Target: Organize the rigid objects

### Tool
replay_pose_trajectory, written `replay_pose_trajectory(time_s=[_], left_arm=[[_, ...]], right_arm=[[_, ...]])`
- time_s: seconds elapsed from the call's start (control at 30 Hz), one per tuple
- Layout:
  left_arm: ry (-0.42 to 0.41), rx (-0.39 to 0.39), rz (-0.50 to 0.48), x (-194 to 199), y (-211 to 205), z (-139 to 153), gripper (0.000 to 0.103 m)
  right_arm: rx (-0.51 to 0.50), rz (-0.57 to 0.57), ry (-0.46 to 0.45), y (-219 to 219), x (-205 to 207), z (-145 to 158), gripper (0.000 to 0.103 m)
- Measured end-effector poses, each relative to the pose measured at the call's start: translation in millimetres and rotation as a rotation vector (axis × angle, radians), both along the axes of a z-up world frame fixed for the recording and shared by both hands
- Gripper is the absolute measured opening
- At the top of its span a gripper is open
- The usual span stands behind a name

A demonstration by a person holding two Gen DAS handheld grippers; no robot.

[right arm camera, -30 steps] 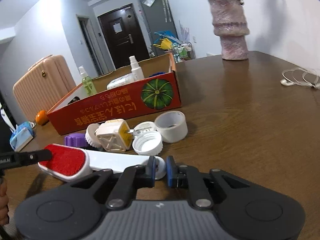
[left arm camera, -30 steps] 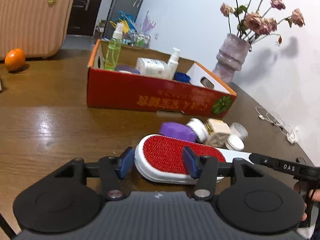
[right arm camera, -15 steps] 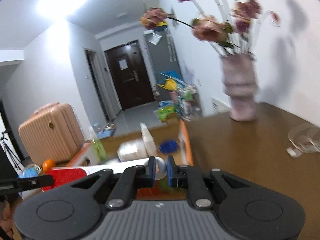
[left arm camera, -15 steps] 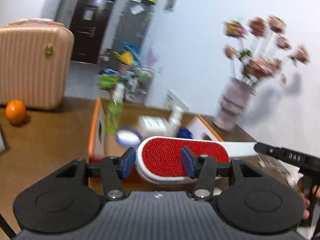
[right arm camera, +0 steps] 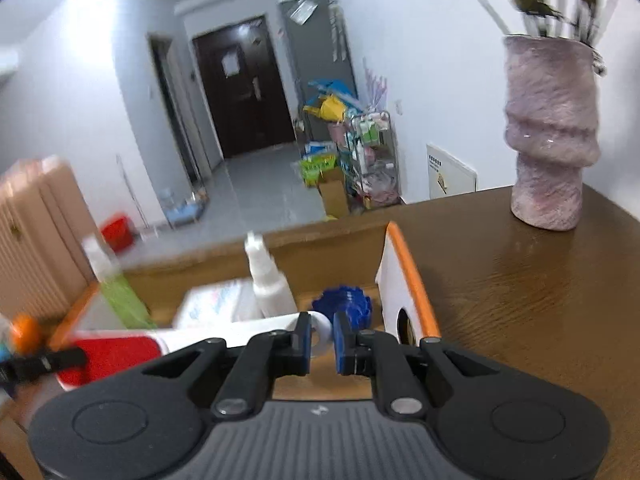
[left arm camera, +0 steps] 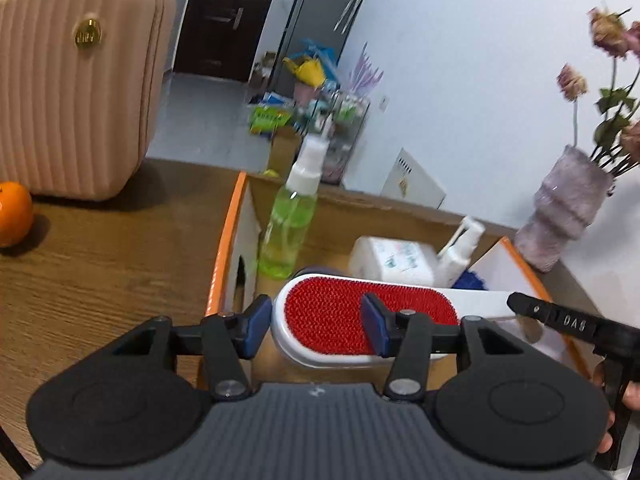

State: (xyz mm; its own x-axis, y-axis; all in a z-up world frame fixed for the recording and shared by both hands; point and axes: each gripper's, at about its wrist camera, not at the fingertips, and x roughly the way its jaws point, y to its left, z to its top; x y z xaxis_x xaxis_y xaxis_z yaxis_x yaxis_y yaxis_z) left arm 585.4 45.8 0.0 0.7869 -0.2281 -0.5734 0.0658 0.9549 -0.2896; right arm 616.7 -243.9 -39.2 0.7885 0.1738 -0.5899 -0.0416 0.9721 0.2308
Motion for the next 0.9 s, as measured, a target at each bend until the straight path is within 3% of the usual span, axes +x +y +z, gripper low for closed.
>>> replay_pose_trajectory(time_s=[0.1, 0.17, 0.23, 0.3, 0.43, 0.47, 0.5, 0.53, 0.6, 0.77, 0.9], left_arm=[[0.001, 0.028, -0.004, 4.5, 0.7, -8.4, 0.053], [0.004, 0.055, -0.016, 4.5, -2.0, -9.1, 0.055], [0.003, 0.050, -0.014, 2.6, -2.4, -7.1, 0.056], [-0.020, 0.078, -0.008, -1.1, -4.7, -3.5, 0.060], [-0.051, 0.119, 0.029, -8.1, -7.9, 7.5, 0.061], [-0.058, 0.130, 0.036, -11.4, -10.1, 12.4, 0.066], [-0.071, 0.141, 0.042, -16.4, -12.4, 18.3, 0.075], [-0.102, 0.154, 0.044, -24.1, -16.2, 25.8, 0.078], [-0.185, 0.176, 0.027, -46.9, -25.6, 37.9, 0.078], [-0.232, 0.308, -0.037, -96.9, -51.7, 56.9, 0.081], [-0.288, 0.327, -0.059, -160.2, -52.5, 68.6, 0.088]], right_arm=[[-0.017, 0.021, 0.032, 4.7, 1.1, -11.4, 0.015], [-0.032, 0.038, 0.007, 8.1, 0.8, -12.8, 0.016], [-0.068, 0.032, -0.015, 11.0, -1.8, -11.0, 0.026], [-0.100, 0.031, -0.047, 15.0, -4.6, -7.5, 0.034], [-0.115, 0.027, -0.105, 15.1, -18.5, 11.9, 0.036], [-0.113, 0.029, -0.122, 14.8, -24.2, 19.3, 0.037], [-0.111, 0.042, -0.149, 14.5, -33.3, 29.6, 0.039], [-0.108, 0.050, -0.176, 13.5, -42.4, 38.3, 0.042], [-0.094, 0.062, -0.242, 10.3, -70.1, 56.8, 0.055], [-0.111, 0.116, -0.305, -1.3, -131.1, 90.7, 0.057], [-0.131, 0.132, -0.373, -18.4, -194.5, 107.2, 0.073]])
